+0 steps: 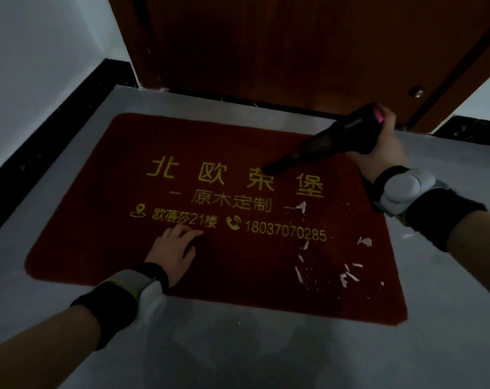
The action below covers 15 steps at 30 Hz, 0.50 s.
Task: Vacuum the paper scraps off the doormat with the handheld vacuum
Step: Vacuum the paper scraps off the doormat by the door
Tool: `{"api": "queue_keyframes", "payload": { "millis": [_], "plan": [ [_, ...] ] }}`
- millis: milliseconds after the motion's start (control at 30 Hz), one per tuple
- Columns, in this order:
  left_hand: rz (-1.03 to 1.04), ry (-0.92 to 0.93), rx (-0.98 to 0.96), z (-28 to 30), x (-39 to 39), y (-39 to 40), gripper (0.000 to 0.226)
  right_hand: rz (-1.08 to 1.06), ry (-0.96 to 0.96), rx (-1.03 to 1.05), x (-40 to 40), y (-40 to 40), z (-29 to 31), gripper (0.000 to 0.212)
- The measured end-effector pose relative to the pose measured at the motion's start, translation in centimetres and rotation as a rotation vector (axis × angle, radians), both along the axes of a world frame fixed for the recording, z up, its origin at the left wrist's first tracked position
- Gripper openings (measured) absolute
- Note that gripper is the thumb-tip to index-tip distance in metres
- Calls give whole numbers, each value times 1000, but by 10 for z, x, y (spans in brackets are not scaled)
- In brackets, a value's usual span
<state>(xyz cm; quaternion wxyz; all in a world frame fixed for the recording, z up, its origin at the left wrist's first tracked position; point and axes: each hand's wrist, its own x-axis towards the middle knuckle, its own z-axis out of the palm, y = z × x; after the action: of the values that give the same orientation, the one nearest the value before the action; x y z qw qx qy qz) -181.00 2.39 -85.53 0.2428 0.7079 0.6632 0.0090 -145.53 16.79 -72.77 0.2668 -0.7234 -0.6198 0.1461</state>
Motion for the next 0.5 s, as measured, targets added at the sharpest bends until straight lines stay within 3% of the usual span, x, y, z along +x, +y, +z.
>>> {"api": "queue_keyframes", "payload": {
  "millis": [233, 500],
  "plan": [
    [83, 67, 91, -10, -17, -1, 52, -271, 121, -54, -8, 31, -18, 89],
    [251, 123, 152, -21, -32, 21, 55, -150, 115, -6, -40, 53, -23, 91]
  ]
}}
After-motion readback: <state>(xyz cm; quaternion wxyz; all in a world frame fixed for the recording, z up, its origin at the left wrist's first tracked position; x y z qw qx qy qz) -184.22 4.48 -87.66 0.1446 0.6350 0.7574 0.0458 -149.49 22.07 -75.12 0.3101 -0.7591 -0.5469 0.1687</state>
